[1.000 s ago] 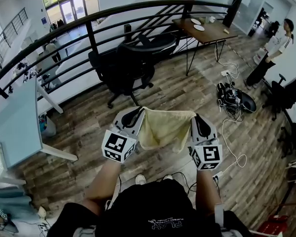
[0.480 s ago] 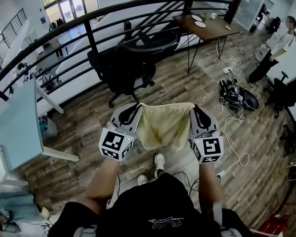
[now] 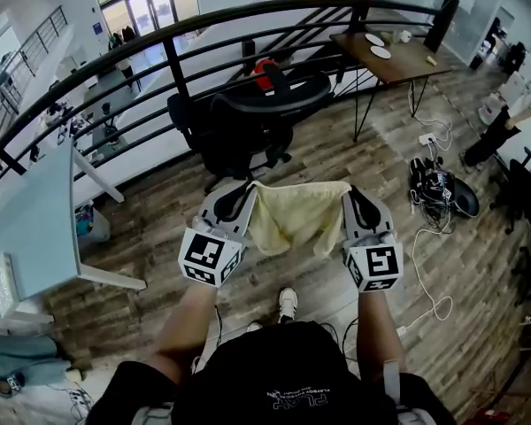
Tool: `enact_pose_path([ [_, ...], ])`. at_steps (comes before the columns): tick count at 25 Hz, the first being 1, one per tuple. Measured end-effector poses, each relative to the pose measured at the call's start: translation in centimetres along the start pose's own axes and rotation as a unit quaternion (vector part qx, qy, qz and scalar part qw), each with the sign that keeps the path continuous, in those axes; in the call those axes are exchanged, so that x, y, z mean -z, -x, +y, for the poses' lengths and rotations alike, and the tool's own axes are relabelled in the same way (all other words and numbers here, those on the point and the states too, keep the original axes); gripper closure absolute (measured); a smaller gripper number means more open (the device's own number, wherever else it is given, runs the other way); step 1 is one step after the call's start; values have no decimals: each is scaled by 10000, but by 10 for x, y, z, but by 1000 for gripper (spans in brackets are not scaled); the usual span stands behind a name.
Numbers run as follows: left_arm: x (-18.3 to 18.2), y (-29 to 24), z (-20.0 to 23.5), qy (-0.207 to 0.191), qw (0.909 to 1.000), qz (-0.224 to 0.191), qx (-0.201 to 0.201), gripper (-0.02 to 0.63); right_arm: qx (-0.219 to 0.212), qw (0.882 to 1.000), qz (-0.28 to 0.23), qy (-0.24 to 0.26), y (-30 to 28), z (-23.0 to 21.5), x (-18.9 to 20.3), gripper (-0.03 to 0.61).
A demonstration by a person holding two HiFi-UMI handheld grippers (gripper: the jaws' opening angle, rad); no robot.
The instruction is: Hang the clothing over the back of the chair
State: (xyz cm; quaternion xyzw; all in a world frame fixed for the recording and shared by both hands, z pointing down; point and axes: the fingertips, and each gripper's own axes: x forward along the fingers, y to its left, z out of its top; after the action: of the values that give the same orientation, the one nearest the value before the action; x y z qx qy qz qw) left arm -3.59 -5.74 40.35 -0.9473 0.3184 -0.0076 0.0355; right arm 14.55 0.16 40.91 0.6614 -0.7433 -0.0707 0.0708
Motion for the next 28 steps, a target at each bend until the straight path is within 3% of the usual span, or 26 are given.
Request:
enact_pose_path([
  [17, 5, -64, 35, -58, 9981, 135, -606, 580, -501, 9984, -147, -228, -83, -41, 18, 540],
  [28, -6, -85, 59, -117, 9940, 159, -1075, 580, -843, 9956, -371, -164, -126, -56, 7, 540],
])
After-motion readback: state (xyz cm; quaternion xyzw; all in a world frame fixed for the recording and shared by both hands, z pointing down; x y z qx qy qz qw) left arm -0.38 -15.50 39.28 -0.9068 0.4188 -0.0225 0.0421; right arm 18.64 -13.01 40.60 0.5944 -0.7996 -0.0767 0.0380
